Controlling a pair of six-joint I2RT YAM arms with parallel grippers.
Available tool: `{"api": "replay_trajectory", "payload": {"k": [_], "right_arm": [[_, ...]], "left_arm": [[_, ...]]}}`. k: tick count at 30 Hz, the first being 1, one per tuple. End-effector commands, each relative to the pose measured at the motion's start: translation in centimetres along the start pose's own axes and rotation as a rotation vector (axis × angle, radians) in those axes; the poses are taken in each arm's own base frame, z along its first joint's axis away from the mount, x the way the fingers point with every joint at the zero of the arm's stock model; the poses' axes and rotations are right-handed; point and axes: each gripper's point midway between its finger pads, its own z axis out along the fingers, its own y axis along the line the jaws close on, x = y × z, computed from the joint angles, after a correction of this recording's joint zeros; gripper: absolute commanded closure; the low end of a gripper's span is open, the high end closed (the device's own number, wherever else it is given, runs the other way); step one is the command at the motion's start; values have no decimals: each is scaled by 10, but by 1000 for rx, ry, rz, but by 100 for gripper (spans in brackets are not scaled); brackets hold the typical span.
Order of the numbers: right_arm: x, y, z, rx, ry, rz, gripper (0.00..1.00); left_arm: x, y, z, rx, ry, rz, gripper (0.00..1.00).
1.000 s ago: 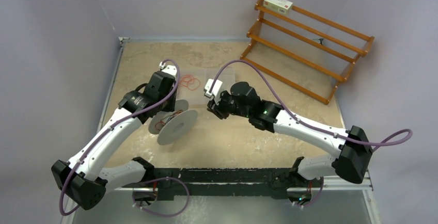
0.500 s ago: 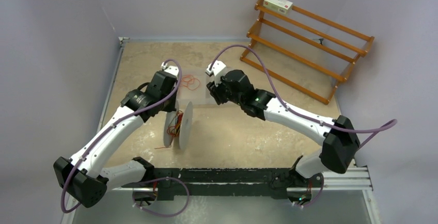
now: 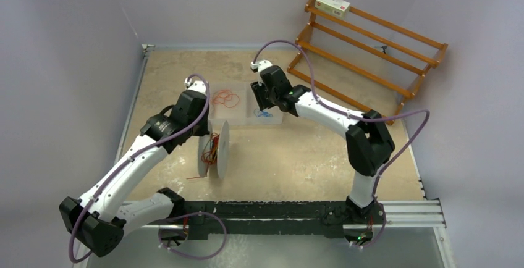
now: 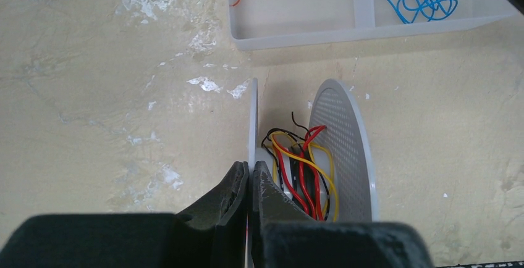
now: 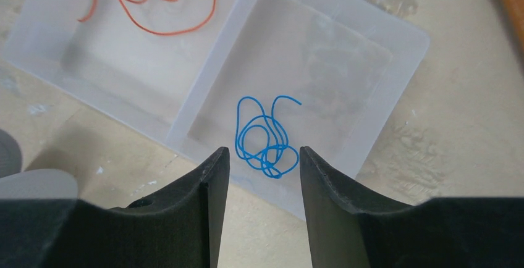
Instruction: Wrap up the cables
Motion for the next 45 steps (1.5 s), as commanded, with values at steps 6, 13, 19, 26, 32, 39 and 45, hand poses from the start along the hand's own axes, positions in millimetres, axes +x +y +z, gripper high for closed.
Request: {"api": "replay_trajectory", "payload": {"k": [6,13,19,26,32,39,45], "right_arm": [[14,-5,30,-42,154,84,53],[26,-5,53,-39,204,135,54],[34,-16,71,2,213,169,53],[37,-17,87,-12,216,192,54],[37,-14,94,-30,207,197,67],[31,-11,92,-51,190,195,100],[16,-13,77,-51,139,197,100]], "left_arm": [[-44,-6,-11,30,-218,-166,100],[-39,-13,-5,60,-202,-157,100],[-28,-26,-2,133,-159,-150,100],[-16,-41,-4,217,-99,-133,100],[-8,-48,-10,248,-67,-112,100],[1,-42,-15,230,-51,-107,100],[3,-40,-11,214,-42,-100,100]]}}
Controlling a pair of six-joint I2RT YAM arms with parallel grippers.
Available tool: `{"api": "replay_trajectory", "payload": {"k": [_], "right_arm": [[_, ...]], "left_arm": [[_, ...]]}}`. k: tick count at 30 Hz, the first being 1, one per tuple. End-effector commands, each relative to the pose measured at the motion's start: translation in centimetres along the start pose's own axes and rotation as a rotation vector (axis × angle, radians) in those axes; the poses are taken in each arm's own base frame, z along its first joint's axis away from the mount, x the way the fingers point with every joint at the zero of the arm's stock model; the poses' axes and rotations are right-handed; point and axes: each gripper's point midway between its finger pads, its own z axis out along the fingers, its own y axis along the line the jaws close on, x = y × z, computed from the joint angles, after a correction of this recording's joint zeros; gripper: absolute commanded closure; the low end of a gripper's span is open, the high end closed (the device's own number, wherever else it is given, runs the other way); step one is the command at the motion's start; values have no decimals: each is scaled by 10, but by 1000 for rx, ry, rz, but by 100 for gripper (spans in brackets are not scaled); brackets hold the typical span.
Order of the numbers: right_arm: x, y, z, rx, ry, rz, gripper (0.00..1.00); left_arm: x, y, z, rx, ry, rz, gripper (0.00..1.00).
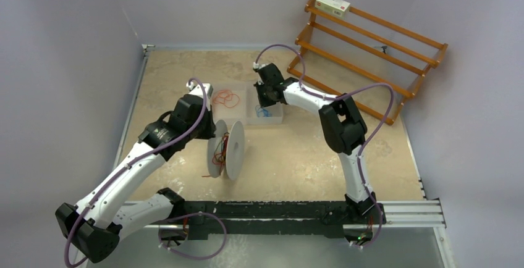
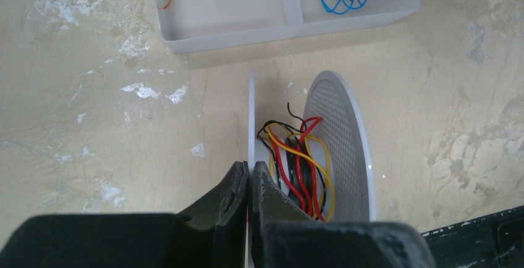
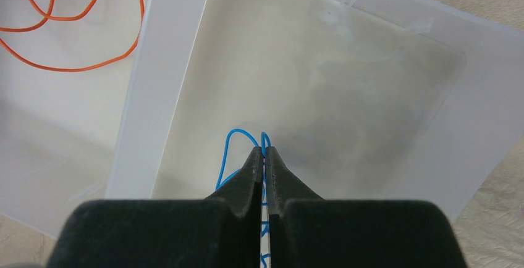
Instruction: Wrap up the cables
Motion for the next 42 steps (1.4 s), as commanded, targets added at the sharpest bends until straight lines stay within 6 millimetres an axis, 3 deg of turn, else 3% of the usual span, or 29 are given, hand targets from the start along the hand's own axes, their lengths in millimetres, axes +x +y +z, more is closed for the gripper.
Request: {"api": "replay_trajectory", "payload": {"k": [1,3,9,25,42], "right_arm": [[-34,8,-30,-37,-111,5,100],[-37,8,-38,-37,-125,6,100],[-44,9,-59,-44,-166,10,100],[-72,10,-112,-49,-298,21,100],[-76,15,-151,-100,-373,19,100]], "left_arm": [[-2,-6,-1,22,-10,-19,100],[-2,-5,1,14,-7,-17,100],[0,-6,7,12,12,-10,86],[-5,-16,18,33,22,-20,67],[-4,-24,32,48,43,-31,54]]}}
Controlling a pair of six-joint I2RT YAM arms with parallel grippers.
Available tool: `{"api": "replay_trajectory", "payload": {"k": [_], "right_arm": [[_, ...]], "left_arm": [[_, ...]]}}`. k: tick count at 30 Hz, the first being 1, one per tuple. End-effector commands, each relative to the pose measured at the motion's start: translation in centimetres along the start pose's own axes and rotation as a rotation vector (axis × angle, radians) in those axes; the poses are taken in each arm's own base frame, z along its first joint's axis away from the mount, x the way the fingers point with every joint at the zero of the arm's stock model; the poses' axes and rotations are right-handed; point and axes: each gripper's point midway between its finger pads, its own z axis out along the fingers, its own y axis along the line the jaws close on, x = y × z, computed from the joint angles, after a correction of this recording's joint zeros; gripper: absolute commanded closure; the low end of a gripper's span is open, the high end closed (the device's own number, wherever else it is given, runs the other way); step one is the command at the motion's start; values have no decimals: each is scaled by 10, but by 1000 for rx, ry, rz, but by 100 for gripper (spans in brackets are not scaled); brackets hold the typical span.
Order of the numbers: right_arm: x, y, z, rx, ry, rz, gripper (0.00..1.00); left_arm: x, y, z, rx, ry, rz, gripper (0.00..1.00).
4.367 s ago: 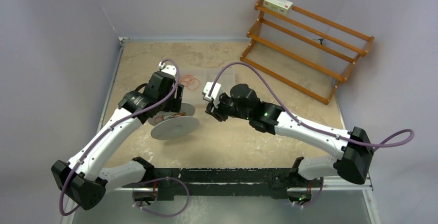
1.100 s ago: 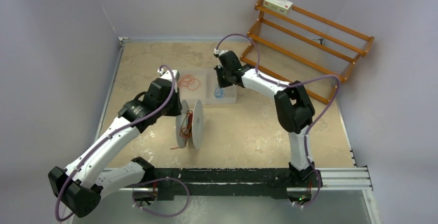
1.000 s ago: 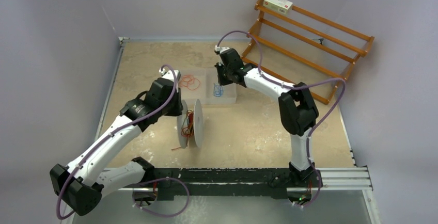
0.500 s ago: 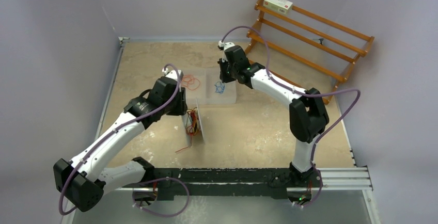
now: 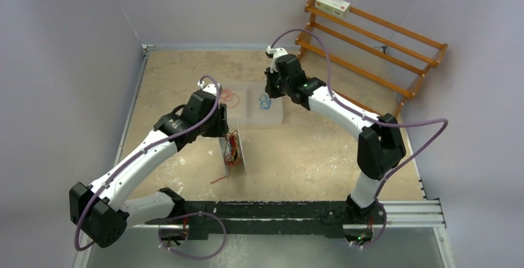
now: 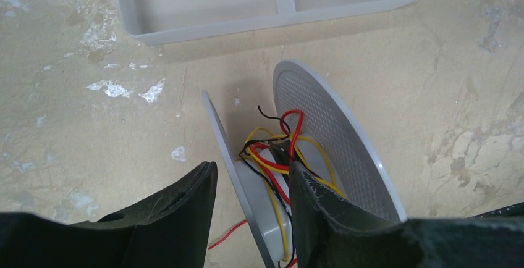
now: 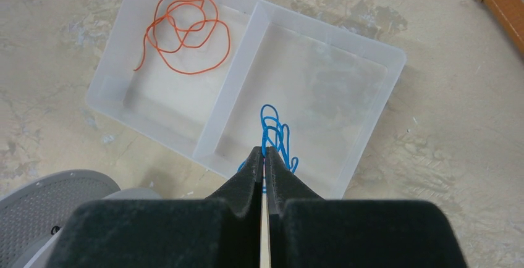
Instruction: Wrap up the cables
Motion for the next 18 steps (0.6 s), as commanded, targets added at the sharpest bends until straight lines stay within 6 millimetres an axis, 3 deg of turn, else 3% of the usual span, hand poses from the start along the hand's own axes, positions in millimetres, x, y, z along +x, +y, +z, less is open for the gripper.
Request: {"api": "replay_trajectory", "payload": {"k": [1,6,10,13,18], "right_arm": [[-28,8,-22,-32,-95,10,100],[-34,11,-33,-50,-121,13,100],[-34,11,-36,-54,-126,13,100],[-31,11,-36,-53,-122,14,100],[-30,10,-38,-53,-125,20,100]], "left_arm": [[-18,-14,-2,45,-55,-16,54],[-17,-14,-1,41,-52,-14,55],[-14,-14,2,42,-41,-9,82],[-13,-15,2,49,-37,-8,97],[-13,-15,2,45,-40,-11,100]]}}
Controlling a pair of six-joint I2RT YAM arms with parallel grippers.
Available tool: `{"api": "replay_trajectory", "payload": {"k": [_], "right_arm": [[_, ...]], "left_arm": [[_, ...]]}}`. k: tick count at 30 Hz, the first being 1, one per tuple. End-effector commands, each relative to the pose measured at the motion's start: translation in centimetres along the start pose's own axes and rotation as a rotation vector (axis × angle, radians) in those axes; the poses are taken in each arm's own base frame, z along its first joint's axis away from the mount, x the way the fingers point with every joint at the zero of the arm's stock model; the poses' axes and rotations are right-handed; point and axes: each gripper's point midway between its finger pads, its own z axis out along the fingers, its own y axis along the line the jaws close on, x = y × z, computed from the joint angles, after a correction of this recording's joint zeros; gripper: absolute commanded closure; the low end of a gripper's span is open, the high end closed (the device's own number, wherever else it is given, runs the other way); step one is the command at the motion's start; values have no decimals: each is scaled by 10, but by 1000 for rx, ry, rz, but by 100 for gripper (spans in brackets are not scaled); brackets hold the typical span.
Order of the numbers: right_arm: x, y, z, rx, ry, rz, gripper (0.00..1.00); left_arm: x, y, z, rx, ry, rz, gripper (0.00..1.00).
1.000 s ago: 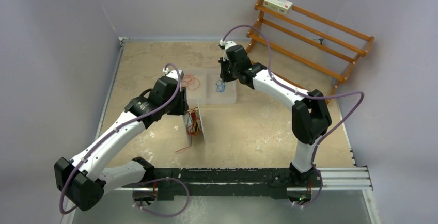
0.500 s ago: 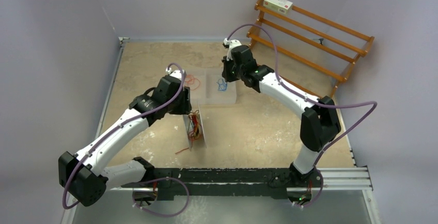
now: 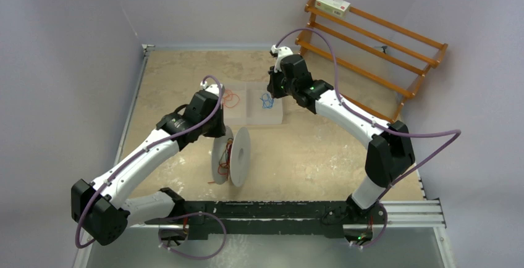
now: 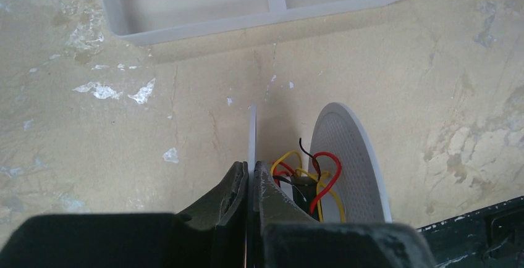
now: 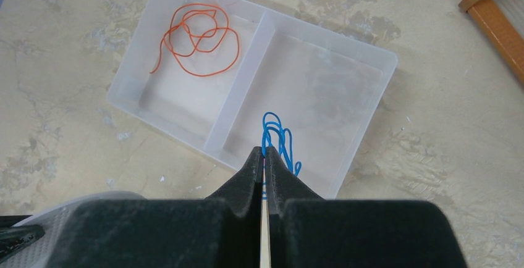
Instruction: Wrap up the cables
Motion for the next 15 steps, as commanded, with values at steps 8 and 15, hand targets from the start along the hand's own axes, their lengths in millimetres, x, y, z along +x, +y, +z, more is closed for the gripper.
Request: {"api": "replay_trajectory", "payload": {"k": [8,15], "right_arm": [[-19,6,-14,-29,-72,21,100],[-17,6,-16,-29,-71,24,100]], "left_arm": [[-35,-3,-9,-22,-125,-44,100],[-60,7,-11,-116,-194,-55,100]]}}
